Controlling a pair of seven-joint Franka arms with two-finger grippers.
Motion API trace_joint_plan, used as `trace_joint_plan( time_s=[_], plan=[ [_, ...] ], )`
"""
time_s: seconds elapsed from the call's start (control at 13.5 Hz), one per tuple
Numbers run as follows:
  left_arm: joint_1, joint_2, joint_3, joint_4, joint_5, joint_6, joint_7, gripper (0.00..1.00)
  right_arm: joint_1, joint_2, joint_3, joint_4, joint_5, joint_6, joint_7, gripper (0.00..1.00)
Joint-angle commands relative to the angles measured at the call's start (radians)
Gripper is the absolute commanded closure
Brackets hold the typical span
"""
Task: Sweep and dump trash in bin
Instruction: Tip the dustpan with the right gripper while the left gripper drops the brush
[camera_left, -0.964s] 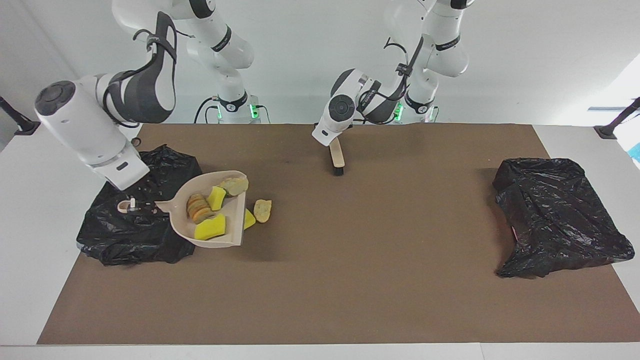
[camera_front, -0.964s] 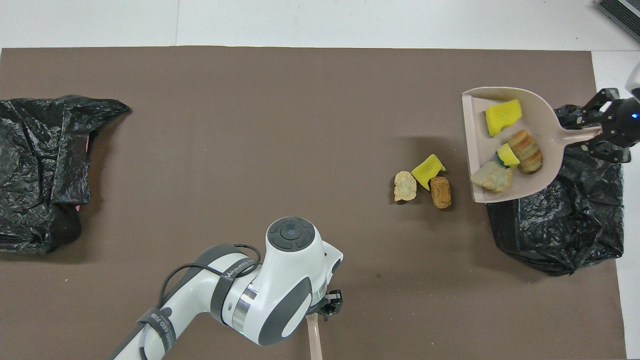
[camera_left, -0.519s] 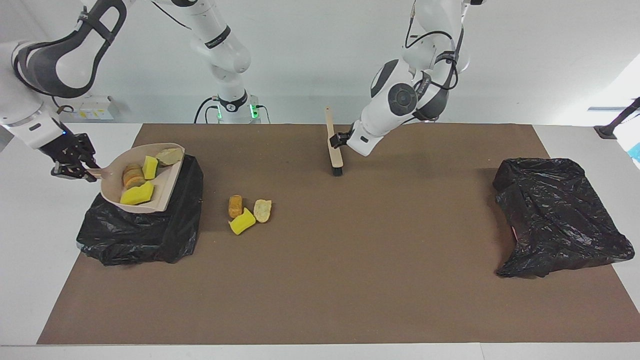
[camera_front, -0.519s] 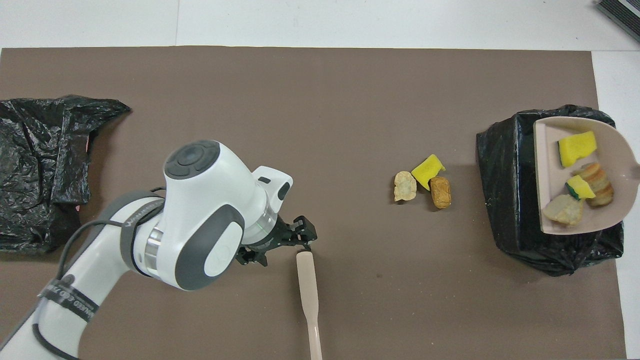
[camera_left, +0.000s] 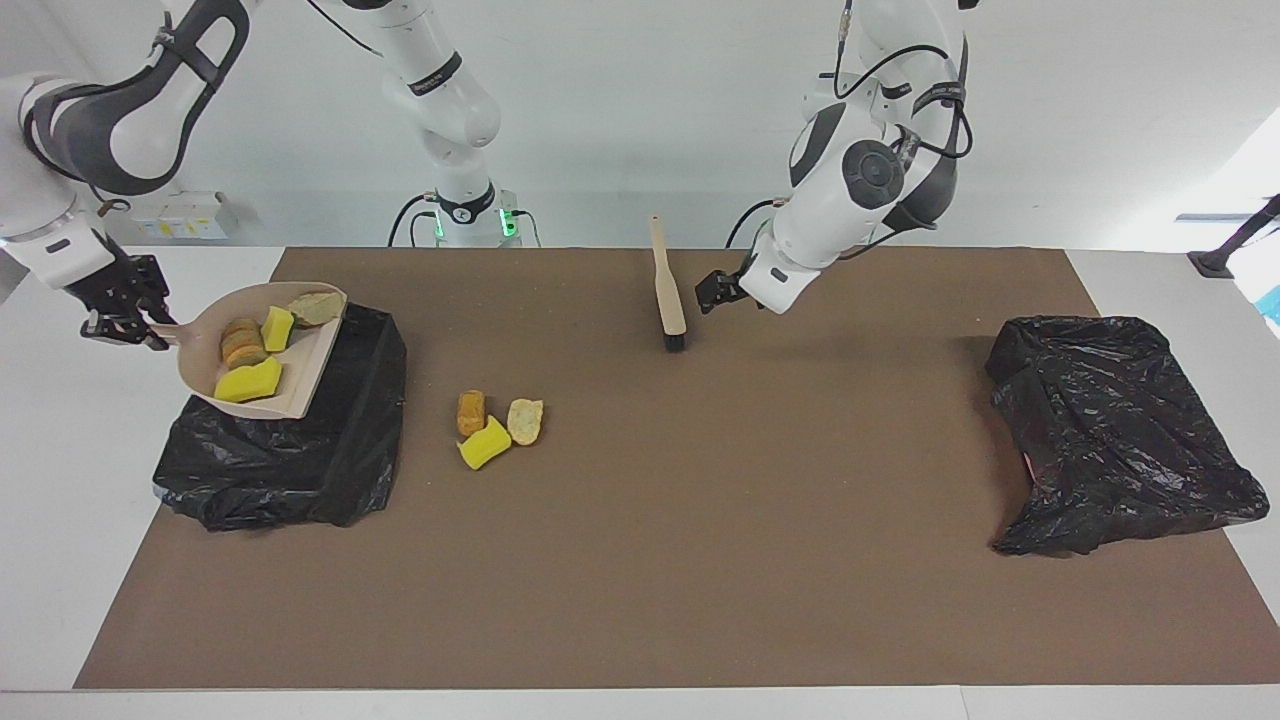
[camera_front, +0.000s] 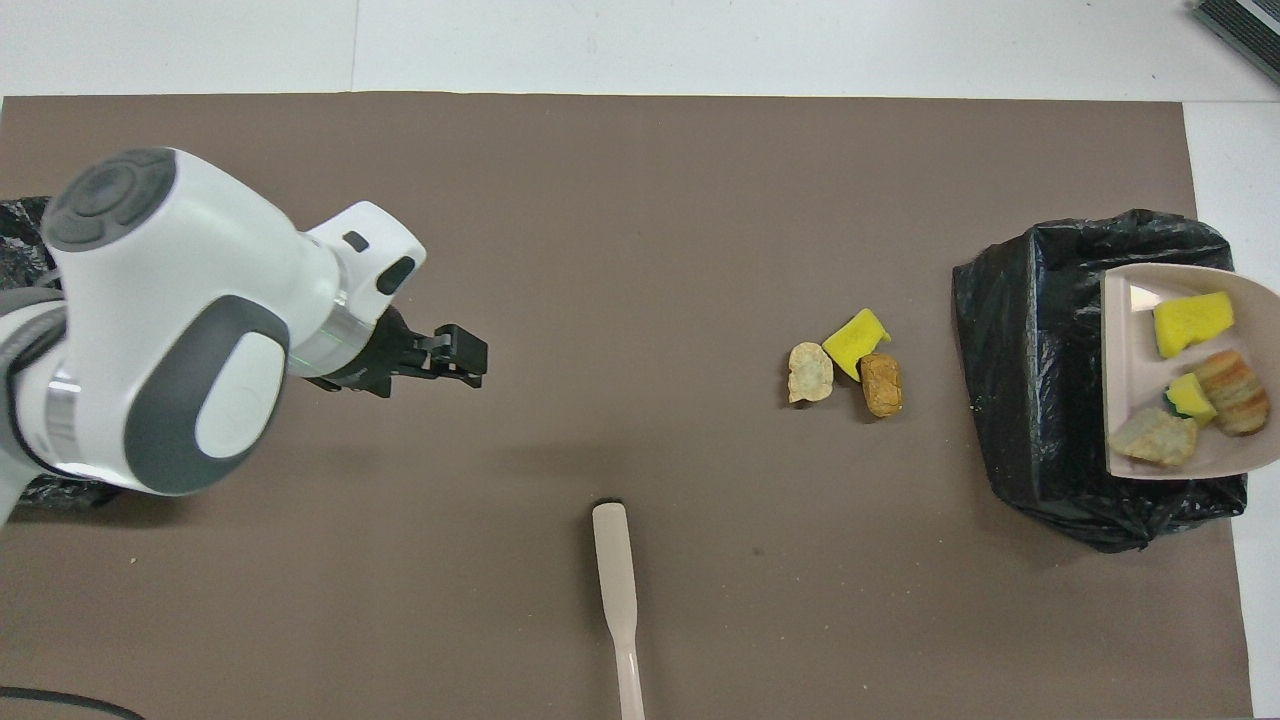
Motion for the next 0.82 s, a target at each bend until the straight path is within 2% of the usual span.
trace_joint_plan(
  time_s=[0.0,0.22,0.52,0.74],
  plan=[
    [0.102,-0.005,-0.013,0.037,0.078,-0.018,0.085,0.0,0.051,-0.032,0.005,-0.039,-0.135,0.037,0.1,1.0],
    [0.175,-0.004,-0.013,0.078,0.152,-0.017,0.121,0.0,0.132,-0.051,0.005,-0.062,-0.293,0.035,0.258,1.0],
    [0.227,-0.005,-0.013,0.133,0.282,-0.034,0.22,0.0,0.213,-0.131,0.006,-0.177,-0.505,0.044,0.471,1.0],
    [0.259,-0.005,-0.01,0.176,0.298,-0.093,0.233,0.0,0.268,-0.182,0.006,-0.252,-0.649,0.047,0.608,1.0]
  ],
)
